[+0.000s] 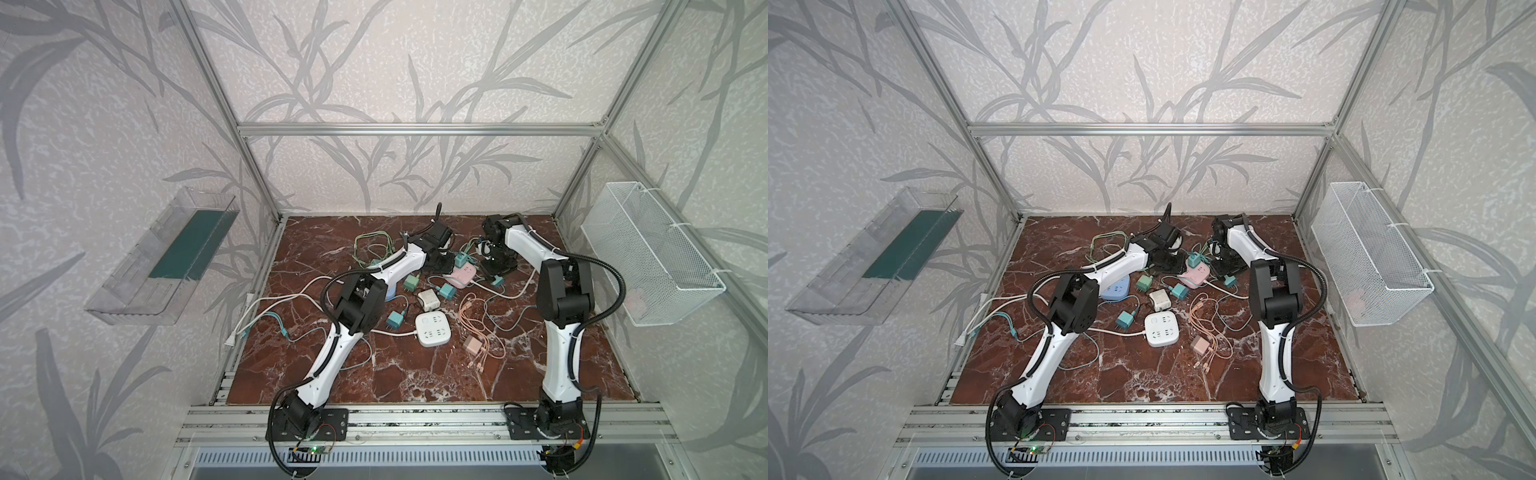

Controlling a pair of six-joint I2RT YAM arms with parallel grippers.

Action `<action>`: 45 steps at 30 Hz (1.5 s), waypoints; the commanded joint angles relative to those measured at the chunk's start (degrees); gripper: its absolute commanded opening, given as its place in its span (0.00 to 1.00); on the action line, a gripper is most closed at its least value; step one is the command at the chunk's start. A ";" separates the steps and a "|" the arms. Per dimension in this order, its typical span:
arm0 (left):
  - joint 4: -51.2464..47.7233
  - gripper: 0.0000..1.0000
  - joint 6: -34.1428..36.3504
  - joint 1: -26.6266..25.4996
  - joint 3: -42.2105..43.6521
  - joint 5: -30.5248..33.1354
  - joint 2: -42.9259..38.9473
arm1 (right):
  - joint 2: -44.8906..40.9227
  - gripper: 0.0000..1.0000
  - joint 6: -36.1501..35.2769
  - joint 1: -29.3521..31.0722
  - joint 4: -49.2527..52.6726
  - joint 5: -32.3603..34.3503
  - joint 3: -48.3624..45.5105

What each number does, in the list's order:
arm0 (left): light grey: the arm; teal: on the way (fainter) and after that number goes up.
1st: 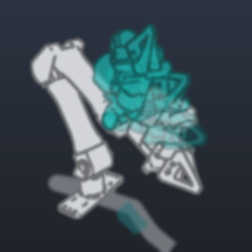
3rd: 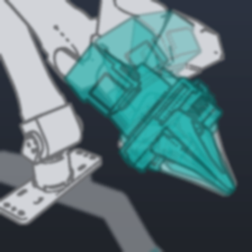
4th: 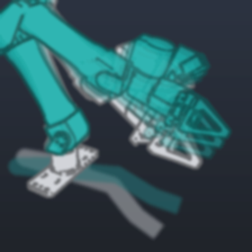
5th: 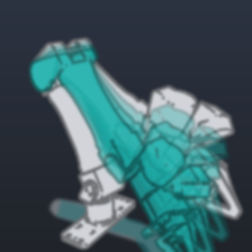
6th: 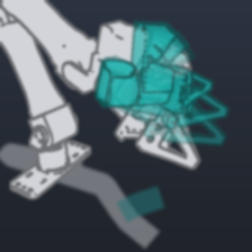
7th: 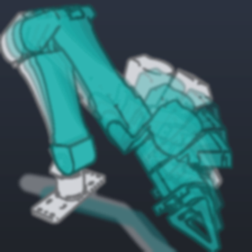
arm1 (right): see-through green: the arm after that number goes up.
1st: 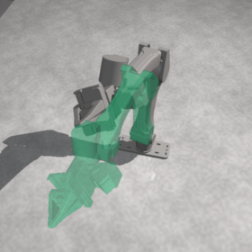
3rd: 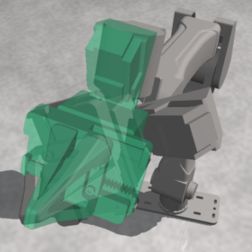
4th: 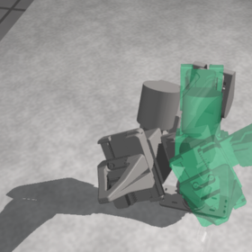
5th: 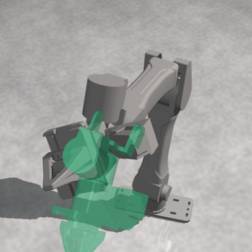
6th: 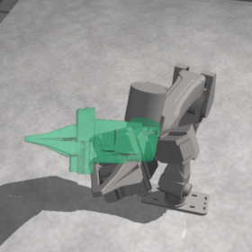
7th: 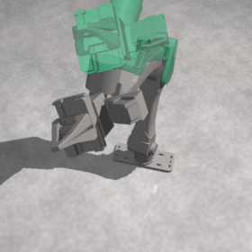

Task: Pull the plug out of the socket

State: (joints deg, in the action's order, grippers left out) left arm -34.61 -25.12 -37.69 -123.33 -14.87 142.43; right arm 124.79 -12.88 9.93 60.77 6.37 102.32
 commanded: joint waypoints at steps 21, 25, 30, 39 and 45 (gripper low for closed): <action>-2.21 0.37 -2.01 0.16 8.49 -4.36 -1.72 | -15.84 0.67 -1.53 1.03 -14.56 -10.99 -8.23; -1.60 0.37 -2.27 0.27 9.14 -4.97 -1.89 | -18.04 0.67 -3.91 2.38 -23.14 -14.00 -14.03; -1.80 0.37 -2.30 0.41 9.38 -5.26 -1.89 | -18.12 0.67 -5.22 3.34 -32.12 -17.38 -18.88; -2.27 0.37 -2.09 0.56 9.58 -6.08 -1.72 | -14.66 0.67 -6.94 3.69 -40.03 -21.31 -19.86; -2.33 0.37 -2.12 0.76 9.60 -6.42 -1.78 | -12.73 0.67 -8.31 4.21 -40.43 -23.04 -18.62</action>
State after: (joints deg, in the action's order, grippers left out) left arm -28.88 -27.22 -36.29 -116.46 -20.01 139.65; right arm 110.76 -19.77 13.74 21.50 -14.79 81.93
